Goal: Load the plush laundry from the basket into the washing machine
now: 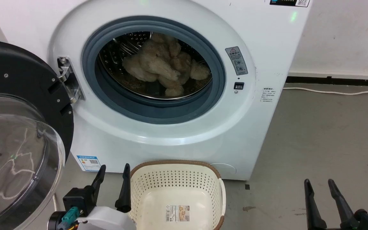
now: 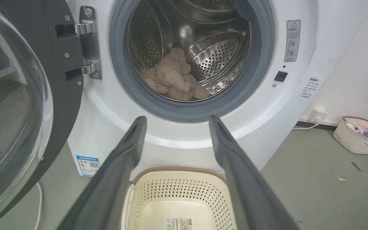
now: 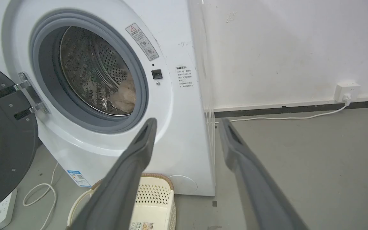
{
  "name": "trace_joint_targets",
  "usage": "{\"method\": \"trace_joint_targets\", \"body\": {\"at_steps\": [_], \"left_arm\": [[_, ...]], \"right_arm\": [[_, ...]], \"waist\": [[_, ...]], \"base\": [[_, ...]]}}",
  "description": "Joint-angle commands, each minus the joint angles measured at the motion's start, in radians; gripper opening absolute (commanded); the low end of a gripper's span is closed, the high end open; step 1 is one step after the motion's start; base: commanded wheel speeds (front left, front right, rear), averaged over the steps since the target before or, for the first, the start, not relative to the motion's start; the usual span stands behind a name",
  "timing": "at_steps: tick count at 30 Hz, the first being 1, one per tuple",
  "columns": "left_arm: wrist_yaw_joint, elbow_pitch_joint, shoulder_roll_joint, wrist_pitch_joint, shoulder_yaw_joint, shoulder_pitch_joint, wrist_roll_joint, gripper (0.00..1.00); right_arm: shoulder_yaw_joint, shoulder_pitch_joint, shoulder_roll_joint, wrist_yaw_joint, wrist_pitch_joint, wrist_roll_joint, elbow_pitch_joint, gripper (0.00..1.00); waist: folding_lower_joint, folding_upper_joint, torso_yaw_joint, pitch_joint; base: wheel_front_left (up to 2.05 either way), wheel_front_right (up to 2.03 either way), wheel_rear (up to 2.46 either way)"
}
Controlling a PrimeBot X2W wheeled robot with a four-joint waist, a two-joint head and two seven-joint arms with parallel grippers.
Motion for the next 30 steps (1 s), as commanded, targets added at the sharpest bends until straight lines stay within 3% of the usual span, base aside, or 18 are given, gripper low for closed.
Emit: {"method": "trace_joint_targets", "body": {"at_steps": [1, 30], "left_arm": [[0.005, -0.011, 0.006, 0.002, -0.004, 0.017, 0.005, 1.0], [0.063, -0.058, 0.027, -0.011, -0.031, 0.04, 0.044, 1.0]], "right_arm": [[0.001, 0.013, -0.001, 0.001, -0.004, -0.006, 0.011, 1.0], [0.009, -0.01, -0.001, 0.001, 0.034, 0.002, 0.074, 1.0]], "waist": [[0.0, 0.0, 0.0, 0.0], [0.0, 0.0, -0.001, -0.005]], "base": [[0.0, 0.0, 0.0], [0.0, 0.0, 0.0]]}}
